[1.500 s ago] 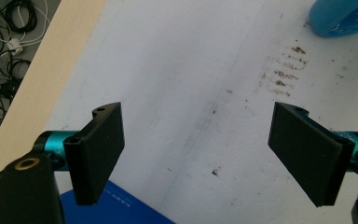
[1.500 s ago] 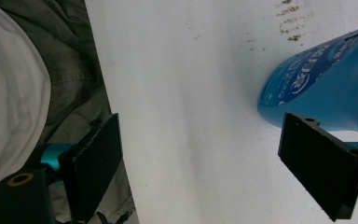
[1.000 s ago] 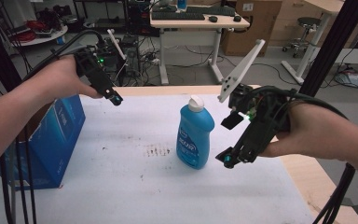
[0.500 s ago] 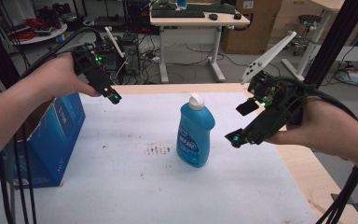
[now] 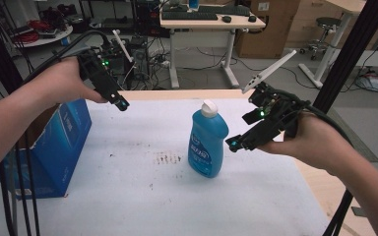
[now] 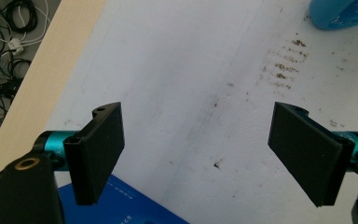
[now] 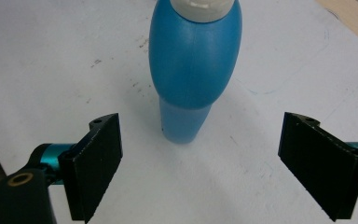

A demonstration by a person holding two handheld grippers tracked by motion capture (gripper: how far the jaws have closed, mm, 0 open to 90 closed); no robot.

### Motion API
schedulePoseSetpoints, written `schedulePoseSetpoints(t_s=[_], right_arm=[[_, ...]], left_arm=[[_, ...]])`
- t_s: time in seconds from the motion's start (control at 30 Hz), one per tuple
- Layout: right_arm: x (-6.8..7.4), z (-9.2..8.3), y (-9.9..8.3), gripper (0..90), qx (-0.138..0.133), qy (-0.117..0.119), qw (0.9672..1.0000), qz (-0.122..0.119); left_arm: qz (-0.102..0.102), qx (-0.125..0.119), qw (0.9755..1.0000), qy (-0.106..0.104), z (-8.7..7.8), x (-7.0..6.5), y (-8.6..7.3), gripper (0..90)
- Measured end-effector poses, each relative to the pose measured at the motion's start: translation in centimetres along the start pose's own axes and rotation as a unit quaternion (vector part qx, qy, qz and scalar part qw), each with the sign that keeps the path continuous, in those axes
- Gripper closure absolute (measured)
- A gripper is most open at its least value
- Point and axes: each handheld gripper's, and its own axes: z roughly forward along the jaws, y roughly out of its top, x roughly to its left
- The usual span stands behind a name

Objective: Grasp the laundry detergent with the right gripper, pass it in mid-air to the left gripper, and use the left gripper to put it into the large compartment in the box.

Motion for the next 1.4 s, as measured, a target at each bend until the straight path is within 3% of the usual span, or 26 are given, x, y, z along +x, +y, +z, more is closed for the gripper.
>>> schedulePoseSetpoints(t_s=[0.67, 1.4], right_arm=[[0.6, 4.7, 1.4, 12.8, 0.012, -0.014, 0.9998, 0.002], [0.8, 7.4, 1.6, 12.9, 0.009, -0.030, 0.9994, 0.013]], left_arm=[[0.002, -0.007, 1.0000, 0.000, 0.0, 0.1, 0.1, 18.6], [0.007, -0.007, 0.9999, 0.002, -0.1, -0.3, 0.2, 18.6]])
